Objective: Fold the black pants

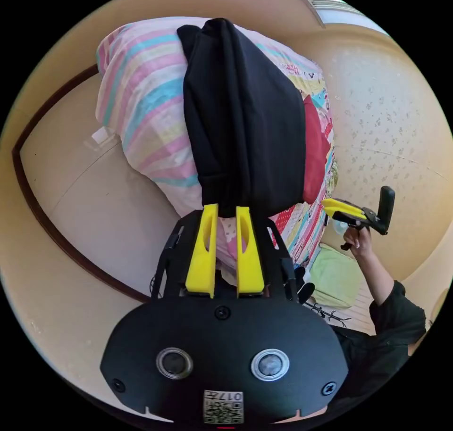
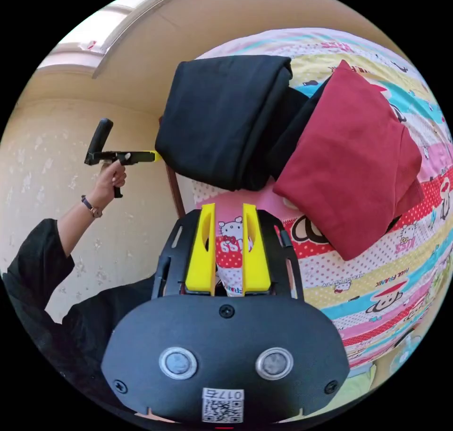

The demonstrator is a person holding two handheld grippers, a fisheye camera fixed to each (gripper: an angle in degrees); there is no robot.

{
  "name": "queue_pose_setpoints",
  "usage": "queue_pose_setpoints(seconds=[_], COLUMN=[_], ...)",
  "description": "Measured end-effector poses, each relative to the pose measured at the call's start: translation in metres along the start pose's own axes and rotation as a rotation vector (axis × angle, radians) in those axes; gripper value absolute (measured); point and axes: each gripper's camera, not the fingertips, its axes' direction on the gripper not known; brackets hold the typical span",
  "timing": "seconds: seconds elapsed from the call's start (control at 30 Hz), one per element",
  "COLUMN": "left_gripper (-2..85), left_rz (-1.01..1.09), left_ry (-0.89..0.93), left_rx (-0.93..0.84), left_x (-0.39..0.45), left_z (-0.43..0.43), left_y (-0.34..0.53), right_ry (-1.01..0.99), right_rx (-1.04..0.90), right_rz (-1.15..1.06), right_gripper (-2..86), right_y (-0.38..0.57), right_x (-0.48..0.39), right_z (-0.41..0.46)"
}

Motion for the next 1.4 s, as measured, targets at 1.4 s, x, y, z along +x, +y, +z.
queue_pose_setpoints(seconds=[1.4], left_gripper=[0.4], left_rz=[0.323], left_ry=[0.573], left_rx=[-0.771], left_x=[0.326], left_z=[0.356], left_y=[0.445], right_ry=[-0.541], right_rx=[0.490], right_rz=[0.751], right_gripper=[4.9], right_y=[0.592], right_x=[0.231], right_z=[0.091])
